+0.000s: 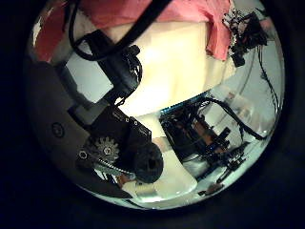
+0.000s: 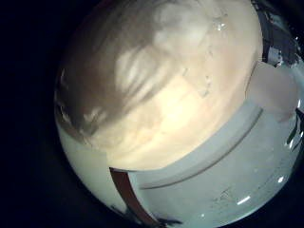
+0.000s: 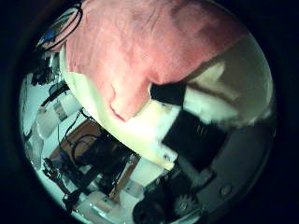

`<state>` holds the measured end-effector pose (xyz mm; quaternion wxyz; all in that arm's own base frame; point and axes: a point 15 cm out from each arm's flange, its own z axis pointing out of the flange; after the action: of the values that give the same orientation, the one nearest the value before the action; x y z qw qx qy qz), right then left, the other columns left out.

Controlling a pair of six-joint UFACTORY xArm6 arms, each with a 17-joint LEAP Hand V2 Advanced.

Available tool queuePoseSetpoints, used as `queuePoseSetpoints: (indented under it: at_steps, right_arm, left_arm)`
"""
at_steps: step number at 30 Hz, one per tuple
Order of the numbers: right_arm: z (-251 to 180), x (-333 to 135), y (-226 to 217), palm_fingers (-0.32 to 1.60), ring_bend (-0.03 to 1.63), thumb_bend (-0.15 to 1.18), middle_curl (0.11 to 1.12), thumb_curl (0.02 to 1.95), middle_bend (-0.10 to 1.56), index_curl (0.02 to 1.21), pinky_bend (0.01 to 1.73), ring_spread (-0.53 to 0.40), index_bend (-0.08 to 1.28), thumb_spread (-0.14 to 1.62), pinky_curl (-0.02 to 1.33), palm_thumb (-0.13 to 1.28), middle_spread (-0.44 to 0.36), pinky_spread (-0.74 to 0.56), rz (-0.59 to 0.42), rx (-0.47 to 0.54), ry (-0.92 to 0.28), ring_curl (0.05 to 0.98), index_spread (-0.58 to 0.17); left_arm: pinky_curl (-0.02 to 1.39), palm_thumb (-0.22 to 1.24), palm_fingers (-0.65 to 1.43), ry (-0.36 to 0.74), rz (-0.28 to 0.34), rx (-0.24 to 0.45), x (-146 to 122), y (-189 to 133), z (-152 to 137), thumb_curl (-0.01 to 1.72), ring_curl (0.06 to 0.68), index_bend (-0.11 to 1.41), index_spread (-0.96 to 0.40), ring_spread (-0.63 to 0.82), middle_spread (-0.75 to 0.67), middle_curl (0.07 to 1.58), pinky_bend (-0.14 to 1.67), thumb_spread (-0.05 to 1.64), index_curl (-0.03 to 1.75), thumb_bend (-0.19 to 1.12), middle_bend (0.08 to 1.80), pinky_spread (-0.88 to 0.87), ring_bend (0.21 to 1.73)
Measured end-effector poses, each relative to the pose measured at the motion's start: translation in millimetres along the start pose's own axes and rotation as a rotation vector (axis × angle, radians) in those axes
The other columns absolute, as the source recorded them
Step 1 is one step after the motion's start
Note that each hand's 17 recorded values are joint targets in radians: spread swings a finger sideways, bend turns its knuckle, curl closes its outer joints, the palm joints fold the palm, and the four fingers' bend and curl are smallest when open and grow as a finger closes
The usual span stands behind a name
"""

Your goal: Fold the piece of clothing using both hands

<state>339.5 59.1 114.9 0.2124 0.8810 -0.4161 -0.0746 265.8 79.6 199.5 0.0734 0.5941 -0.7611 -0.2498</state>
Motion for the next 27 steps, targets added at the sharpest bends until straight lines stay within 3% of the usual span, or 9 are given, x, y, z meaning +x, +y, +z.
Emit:
queuePoseSetpoints:
  at_steps: [2,6,13,18,27]
  right_arm:
    - [-1.0,1.2,0.5,1.47,0.82,0.0,0.55,0.4,0.7,0.49,0.62,-0.29,0.48,0.9,0.39,0.94,-0.181,-0.49,0.003,0.003,0.0,0.446,-0.374]
    - [-5.0,8.6,5.3,1.42,0.96,0.01,0.63,0.42,0.89,0.6,0.82,-0.274,0.7,0.95,0.48,1.01,-0.168,-0.48,0.023,0.017,-0.007,0.513,-0.345]
    - [-24.2,30.7,44.5,1.26,1.15,0.04,0.71,0.46,1.1,0.72,1.05,-0.258,0.9,1.13,0.61,1.09,-0.148,-0.41,0.106,0.032,-0.037,0.6,-0.307]
    - [-40.8,30.3,84.1,1.17,1.23,0.03,0.74,0.48,1.18,0.77,1.13,-0.248,0.97,1.23,0.68,1.08,-0.146,-0.37,0.122,0.002,-0.067,0.64,-0.291]
    - [-80.0,7.0,121.1,1.12,1.29,0.01,0.76,0.5,1.23,0.82,1.19,-0.238,0.99,1.31,0.74,1.07,-0.142,-0.34,0.117,0.074,-0.176,0.663,-0.278]
  left_arm:
    - [0.46,0.73,1.11,0.0,0.007,-0.002,-0.6,0.6,-1.8,0.97,0.416,0.42,-0.62,-0.59,-0.47,0.58,0.66,1.57,0.79,0.34,1.04,-0.8,0.78]
    - [0.46,0.73,1.11,0.002,0.025,-0.005,-0.5,2.2,-3.8,0.98,0.418,0.41,-0.62,-0.59,-0.47,0.58,0.65,1.57,0.8,0.35,1.04,-0.8,0.78]
    - [0.46,0.72,1.12,0.003,0.08,-0.014,1.4,11.6,-7.9,1.0,0.422,0.4,-0.63,-0.59,-0.47,0.58,0.65,1.57,0.81,0.37,1.04,-0.8,0.77]
    - [0.47,0.71,1.12,0.048,0.152,-0.032,13.8,29.4,-16.8,1.0,0.424,0.39,-0.63,-0.59,-0.47,0.58,0.65,1.57,0.82,0.39,1.03,-0.8,0.77]
    - [0.47,0.7,1.12,0.048,0.198,0.004,25.8,48.1,-44.4,1.01,0.428,0.38,-0.63,-0.59,-0.47,0.58,0.63,1.57,0.84,0.4,1.03,-0.81,0.77]
